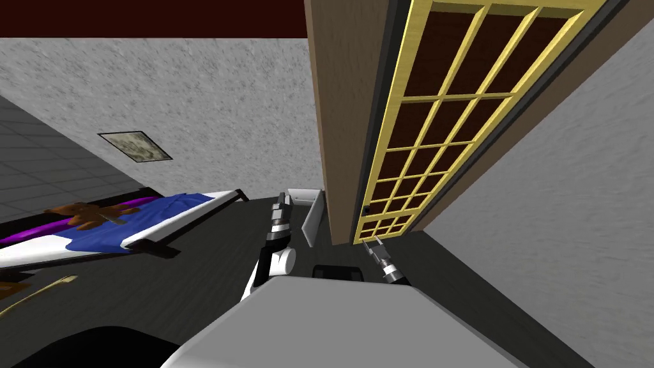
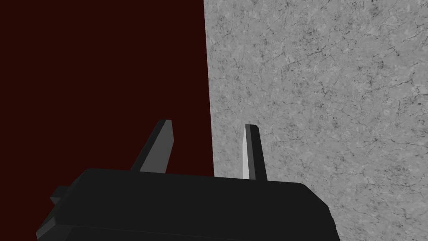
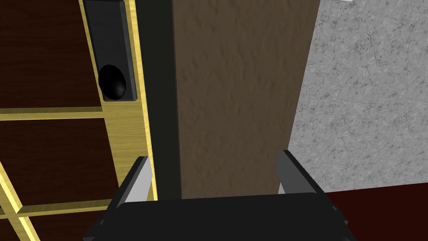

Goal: Push the door open

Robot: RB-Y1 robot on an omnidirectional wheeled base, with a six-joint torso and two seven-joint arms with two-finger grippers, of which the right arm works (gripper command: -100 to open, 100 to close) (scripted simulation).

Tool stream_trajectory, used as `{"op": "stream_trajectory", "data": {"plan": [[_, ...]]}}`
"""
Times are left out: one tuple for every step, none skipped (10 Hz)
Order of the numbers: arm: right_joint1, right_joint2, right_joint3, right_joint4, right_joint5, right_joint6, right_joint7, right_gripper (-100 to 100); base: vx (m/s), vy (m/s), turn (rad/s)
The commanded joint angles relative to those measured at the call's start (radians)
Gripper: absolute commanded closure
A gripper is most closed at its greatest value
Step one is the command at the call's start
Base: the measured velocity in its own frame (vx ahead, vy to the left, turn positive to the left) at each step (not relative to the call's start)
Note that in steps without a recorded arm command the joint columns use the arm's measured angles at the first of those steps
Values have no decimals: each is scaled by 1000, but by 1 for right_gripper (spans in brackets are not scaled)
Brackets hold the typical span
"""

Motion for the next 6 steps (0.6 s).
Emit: {"op": "stream_trajectory", "data": {"plan": [[-11,-21,-24,18,-18,4,6,-100,-128,87,311],[-17,-33,-41,29,-30,8,11,-100,-110,63,255],[-24,-43,-58,41,-43,11,15,-100,-94,47,280],[-31,-53,-77,53,-56,14,19,-100,-71,42,299],[-34,-56,-83,58,-61,15,21,-100,-32,20,149],[-41,-66,-103,71,-75,19,26,-100,-10,8,209]]}}
